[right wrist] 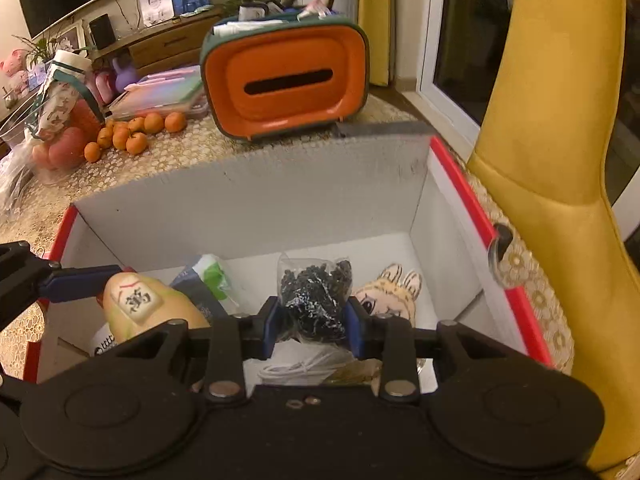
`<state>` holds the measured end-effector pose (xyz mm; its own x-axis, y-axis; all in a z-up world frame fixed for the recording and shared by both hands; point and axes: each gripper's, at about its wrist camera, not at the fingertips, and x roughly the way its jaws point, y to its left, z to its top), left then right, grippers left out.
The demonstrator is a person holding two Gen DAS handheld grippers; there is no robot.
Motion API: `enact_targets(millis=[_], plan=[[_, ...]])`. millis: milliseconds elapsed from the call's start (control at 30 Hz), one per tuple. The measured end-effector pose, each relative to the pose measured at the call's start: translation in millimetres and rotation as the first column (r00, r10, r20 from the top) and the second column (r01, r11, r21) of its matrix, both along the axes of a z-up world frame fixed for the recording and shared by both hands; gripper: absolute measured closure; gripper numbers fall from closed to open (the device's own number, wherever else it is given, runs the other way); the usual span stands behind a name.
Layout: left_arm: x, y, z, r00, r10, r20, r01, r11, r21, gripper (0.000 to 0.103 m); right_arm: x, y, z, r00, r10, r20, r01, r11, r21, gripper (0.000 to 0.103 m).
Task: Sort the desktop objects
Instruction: 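Open both tools to drop the toy and bead packet into the box, then withdraw both tools from the box back over the table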
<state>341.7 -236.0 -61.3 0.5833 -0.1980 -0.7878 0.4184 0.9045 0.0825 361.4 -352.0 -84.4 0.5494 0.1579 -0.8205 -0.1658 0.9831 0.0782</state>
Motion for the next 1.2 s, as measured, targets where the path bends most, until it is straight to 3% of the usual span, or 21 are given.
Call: enact_targets(millis=[333, 800, 1200], plan=[[1, -2, -5, 1.0, -0.005, 0.008, 0.005, 1.0, -0.001, 0.029, 0, -2, -9, 1.0, -0.018, -0.007, 0.018, 1.0, -0.016, 0.065], [-12, 5, 10, 0.999, -0.01, 0.04, 0.012, 0.998, -0.064, 0.022, -17, -14, 21, 0.996, -0.034, 0.083, 0.034, 0.999, 0.004, 0.038], [-54, 25, 37, 0.998, -0.032, 0.047, 0.039, 0.99, -0.137, 0.022, -53, -17, 44, 0.993, -0.021, 0.117, 0.019, 1.0, 0.016, 0.037]])
